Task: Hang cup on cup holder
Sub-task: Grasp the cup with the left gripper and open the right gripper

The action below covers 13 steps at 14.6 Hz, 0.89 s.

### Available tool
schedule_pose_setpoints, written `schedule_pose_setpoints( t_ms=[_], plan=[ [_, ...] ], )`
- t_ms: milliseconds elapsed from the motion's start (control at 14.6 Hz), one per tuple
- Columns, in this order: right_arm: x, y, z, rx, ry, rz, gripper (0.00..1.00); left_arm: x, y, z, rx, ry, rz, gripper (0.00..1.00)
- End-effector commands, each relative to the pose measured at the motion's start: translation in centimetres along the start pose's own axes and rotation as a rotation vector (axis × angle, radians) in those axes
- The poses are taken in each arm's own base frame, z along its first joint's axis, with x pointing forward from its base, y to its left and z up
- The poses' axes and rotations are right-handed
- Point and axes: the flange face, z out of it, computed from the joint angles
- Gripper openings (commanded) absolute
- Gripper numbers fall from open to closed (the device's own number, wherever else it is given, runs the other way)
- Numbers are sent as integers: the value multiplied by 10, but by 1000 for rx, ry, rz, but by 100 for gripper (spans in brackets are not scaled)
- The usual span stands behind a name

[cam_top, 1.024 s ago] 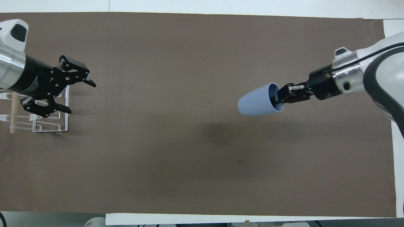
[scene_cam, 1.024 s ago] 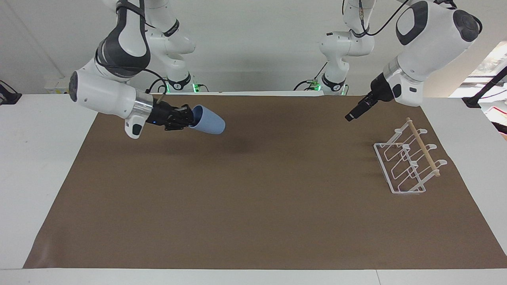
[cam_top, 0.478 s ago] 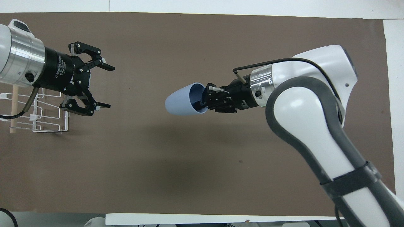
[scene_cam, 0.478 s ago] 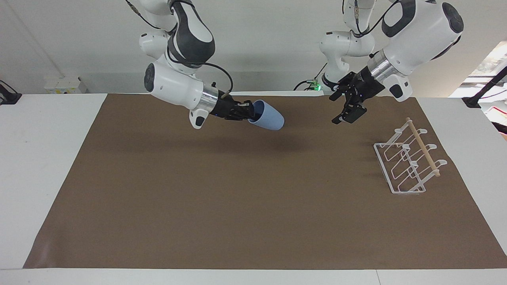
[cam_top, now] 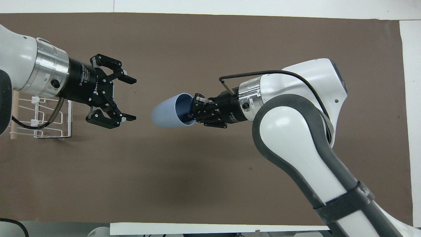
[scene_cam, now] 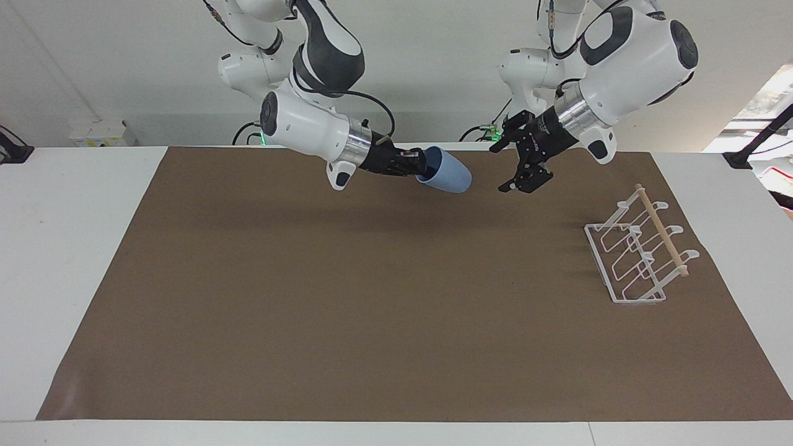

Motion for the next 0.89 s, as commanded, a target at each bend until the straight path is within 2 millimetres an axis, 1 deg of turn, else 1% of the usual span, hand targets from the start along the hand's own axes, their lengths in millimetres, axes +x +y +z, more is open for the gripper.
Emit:
schedule_pose_setpoints(
  t_ms=[0,137,205,273,478,546,615,683,751,820],
  plan=[
    [-10,-5,10,22,21,14,3,-8,-14,25,-10,-38,-18,99],
    [-10,-7,10,25,27,11,3,-9,-20,41,23,-43,-25,99],
    [-10,-7,12,24,25,11,3,-15,-26,51,43,-35,-11,99],
    [-8,-7,11,29,40,11,3,-16,-30,61,57,-27,-7,99],
    [-12,-10,16,31,51,1,3,-16,-31,76,63,-20,-4,99],
    [-11,-10,17,31,52,2,3,-16,-31,76,63,-19,-4,97],
    [-10,-11,15,35,59,1,3,-17,-31,74,66,-13,-2,68],
    [-10,-11,15,35,59,1,3,-17,-31,76,65,-6,17,16],
    [-8,-10,12,37,63,4,12,-19,-32,77,70,-5,23,0],
    [-6,-10,10,39,65,2,23,-20,-33,77,72,-4,21,0]
  ],
)
